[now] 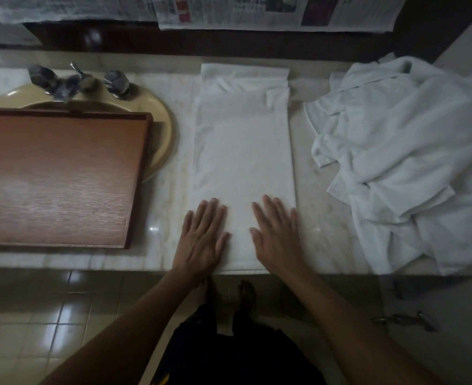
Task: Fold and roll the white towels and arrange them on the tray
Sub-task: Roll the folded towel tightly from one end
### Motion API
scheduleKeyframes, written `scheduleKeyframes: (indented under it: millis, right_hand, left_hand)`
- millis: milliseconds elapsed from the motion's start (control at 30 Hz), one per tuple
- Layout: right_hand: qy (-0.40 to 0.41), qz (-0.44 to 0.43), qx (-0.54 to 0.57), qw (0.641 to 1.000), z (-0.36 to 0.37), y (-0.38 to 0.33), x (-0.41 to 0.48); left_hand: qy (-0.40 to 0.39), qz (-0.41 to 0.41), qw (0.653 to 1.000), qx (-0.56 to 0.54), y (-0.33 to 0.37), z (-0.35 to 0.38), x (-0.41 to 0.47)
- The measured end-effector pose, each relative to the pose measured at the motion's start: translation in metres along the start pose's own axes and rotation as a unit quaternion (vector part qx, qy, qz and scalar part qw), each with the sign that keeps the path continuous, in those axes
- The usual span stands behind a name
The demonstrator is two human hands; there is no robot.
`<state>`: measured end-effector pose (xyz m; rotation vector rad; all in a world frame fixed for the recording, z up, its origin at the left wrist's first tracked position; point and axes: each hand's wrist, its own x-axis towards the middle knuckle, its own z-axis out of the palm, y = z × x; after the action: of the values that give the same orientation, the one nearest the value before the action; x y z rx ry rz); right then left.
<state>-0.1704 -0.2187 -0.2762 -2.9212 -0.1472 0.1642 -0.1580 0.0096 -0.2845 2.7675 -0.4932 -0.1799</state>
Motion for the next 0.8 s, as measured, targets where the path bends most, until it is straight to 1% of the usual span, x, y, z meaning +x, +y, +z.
scheduleKeyframes:
  millis: [67, 133, 233, 300, 400, 433, 500, 633, 700, 733, 800]
  right_hand:
    - [0.009, 0.039, 0.007, 0.999, -0.004, 0.023, -0.014]
    - [-0.001, 0.072, 0.0, 0.997, -0.008, 0.04, -0.025]
    - [0.023, 0.095, 0.004, 0.995, -0.014, 0.034, -0.014]
    - [0.04, 0.068, 0.001, 0.997, -0.014, 0.011, 0.013]
    - [0.03, 0.003, -0.017, 0.999, -0.006, -0.013, 0.056]
    - [0.029, -0.006, -0.015, 0.999, -0.004, -0.011, 0.066]
    - [0.042, -0.002, -0.002, 0.999, -0.002, 0.005, 0.079]
    - [0.062, 0.072, 0.003, 0.996, -0.005, 0.042, 0.08]
    - [0.071, 0.099, 0.013, 0.992, -0.009, 0.057, 0.064]
    - [0.084, 0.098, 0.031, 0.991, -0.011, 0.061, 0.05]
    - [0.104, 0.068, 0.082, 0.989, -0.016, 0.06, 0.015]
  left_hand:
    - [0.012, -0.018, 1.0, -0.007, -0.014, -0.004, -0.014]
    - [0.012, -0.022, 1.0, -0.009, -0.024, -0.007, -0.026]
    - [0.025, -0.021, 0.999, -0.014, -0.018, -0.012, -0.015]
    - [0.034, 0.002, 0.999, -0.017, -0.003, -0.014, 0.015]
    - [0.006, 0.044, 0.999, -0.013, 0.002, -0.008, 0.063]
    - [-0.002, 0.045, 0.999, 0.001, -0.006, -0.006, 0.073]
    - [0.0, 0.02, 1.0, 0.022, -0.029, -0.005, 0.083]
    - [0.028, -0.049, 0.998, 0.008, -0.07, -0.02, 0.066]
    - [0.027, -0.054, 0.998, 0.006, -0.075, -0.029, 0.046]
    - [0.033, -0.047, 0.998, 0.0, -0.07, -0.033, 0.034]
    - [0.048, -0.026, 0.998, -0.032, -0.048, -0.036, 0.005]
